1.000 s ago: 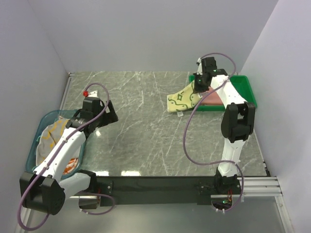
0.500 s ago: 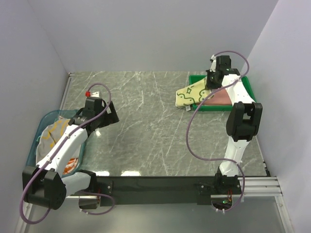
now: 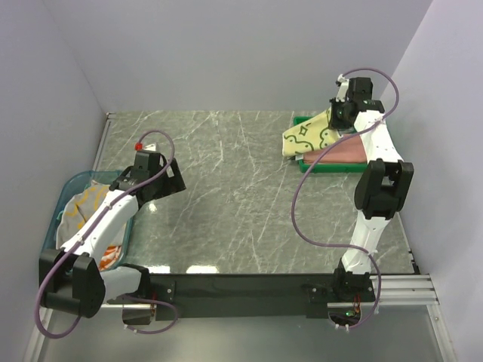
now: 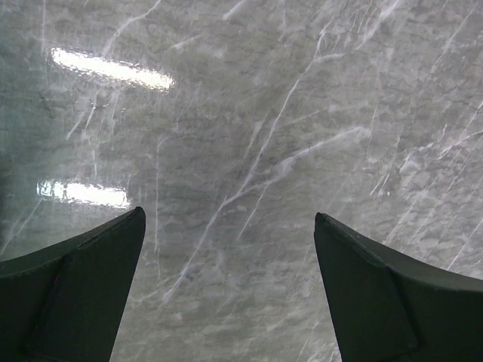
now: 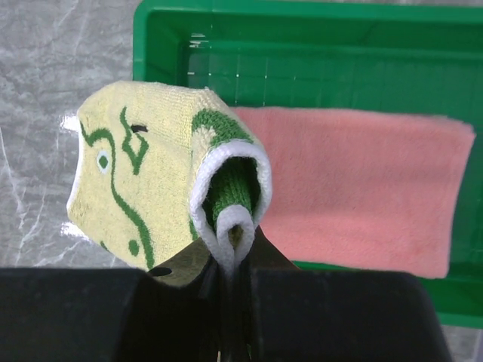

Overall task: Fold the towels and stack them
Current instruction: Neatly place the folded towel into the bin

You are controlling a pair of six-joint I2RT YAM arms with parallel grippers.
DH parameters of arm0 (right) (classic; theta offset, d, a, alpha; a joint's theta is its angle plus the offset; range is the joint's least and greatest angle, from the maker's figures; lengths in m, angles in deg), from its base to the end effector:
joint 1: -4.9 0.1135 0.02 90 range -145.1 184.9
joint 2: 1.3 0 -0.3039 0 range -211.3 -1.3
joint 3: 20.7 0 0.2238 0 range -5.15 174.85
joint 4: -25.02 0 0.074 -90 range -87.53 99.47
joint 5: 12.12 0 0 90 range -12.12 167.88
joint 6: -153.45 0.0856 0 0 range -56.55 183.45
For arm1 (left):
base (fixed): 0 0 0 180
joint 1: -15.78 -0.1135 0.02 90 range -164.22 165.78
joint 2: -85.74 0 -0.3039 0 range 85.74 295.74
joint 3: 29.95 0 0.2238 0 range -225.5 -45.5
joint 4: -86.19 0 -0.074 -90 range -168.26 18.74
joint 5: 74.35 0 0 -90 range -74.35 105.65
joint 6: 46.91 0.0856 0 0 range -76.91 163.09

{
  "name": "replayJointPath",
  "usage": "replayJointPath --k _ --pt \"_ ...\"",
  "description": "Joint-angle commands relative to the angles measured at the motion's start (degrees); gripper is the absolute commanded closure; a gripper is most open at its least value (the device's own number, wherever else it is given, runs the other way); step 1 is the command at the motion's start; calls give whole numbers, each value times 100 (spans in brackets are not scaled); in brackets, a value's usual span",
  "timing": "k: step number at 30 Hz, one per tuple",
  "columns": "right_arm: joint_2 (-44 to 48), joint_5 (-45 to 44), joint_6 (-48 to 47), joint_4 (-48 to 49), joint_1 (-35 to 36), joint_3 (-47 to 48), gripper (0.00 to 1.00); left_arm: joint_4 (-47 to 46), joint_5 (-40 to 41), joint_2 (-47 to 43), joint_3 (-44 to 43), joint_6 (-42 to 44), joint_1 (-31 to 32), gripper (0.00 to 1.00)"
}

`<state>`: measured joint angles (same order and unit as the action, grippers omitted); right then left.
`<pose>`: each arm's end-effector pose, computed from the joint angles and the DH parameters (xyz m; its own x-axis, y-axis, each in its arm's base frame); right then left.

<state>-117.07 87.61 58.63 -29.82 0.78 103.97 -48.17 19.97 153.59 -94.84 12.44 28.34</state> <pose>0.4832 -0.0203 0.3080 -0.7103 -0.0319 -0.7032 -0.1065 0.9923 0.0626 0.2301 -0.0447 0.2639 -0.7156 -0.3614 -0.5977 -0.2285 0.9298 -0.2885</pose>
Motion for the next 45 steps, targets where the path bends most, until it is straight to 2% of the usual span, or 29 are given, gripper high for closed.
replayJointPath --k 1,9,14,22,45 --pt "-60 -33 -484 -219 -54 355 100 -187 -150 78 -49 77 -25 1" --pt "54 239 -660 -184 -335 189 100 -196 -230 211 -58 77 -34 1" --pt "-104 -7 -933 -351 -405 390 100 -231 -291 272 -67 112 -34 1" --pt "-227 239 -1117 -466 -616 593 100 -240 -352 404 -84 121 -34 2" --pt "-236 134 -1232 -484 -695 584 100 -231 -388 562 -102 130 -34 2"
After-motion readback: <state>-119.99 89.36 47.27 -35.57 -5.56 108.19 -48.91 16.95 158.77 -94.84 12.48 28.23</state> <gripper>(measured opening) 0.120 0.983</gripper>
